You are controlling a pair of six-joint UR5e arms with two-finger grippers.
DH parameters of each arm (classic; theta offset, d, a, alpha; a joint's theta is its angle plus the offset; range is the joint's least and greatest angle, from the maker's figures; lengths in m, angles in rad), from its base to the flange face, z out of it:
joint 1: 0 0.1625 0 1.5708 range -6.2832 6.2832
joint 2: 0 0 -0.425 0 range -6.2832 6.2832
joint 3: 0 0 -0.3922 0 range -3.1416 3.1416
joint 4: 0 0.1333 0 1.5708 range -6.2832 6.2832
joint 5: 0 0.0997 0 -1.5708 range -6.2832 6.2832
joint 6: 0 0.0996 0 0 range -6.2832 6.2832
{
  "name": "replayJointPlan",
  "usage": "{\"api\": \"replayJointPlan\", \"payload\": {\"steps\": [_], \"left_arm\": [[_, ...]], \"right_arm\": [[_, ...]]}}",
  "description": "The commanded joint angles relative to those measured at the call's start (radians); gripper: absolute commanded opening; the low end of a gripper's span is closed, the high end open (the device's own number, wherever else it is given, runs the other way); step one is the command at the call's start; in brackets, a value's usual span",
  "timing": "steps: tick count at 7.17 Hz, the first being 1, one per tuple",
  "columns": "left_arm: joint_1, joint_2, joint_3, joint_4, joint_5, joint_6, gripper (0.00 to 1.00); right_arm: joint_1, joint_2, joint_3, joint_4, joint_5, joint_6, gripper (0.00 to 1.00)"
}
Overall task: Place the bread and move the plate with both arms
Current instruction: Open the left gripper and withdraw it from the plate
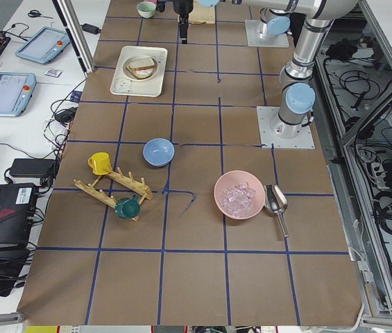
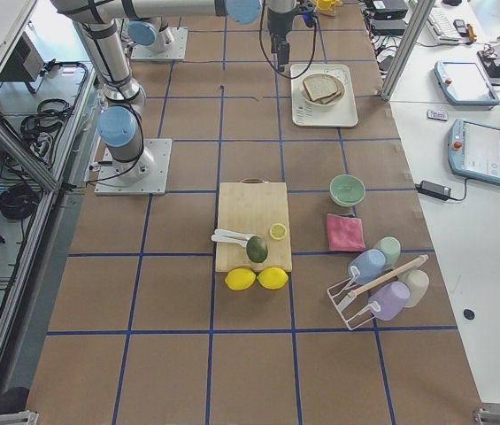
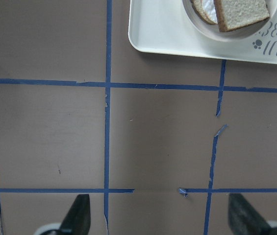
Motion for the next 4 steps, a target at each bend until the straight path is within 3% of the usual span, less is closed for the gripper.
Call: {"api": "replayJointPlan", "payload": {"steps": [1, 4], "left_arm": [[0.0, 0.013, -0.023, 0.029, 0.003, 0.0, 1.0], [0.0, 0.02, -0.03, 0.036, 0.009, 0.0, 1.0]], "right_arm": [[0.0, 0.0, 0.0, 0.0, 0.0, 0.0, 1.0], [-0.002, 0.002, 0.0, 0.0, 0.0, -0.002, 1.0]]}}
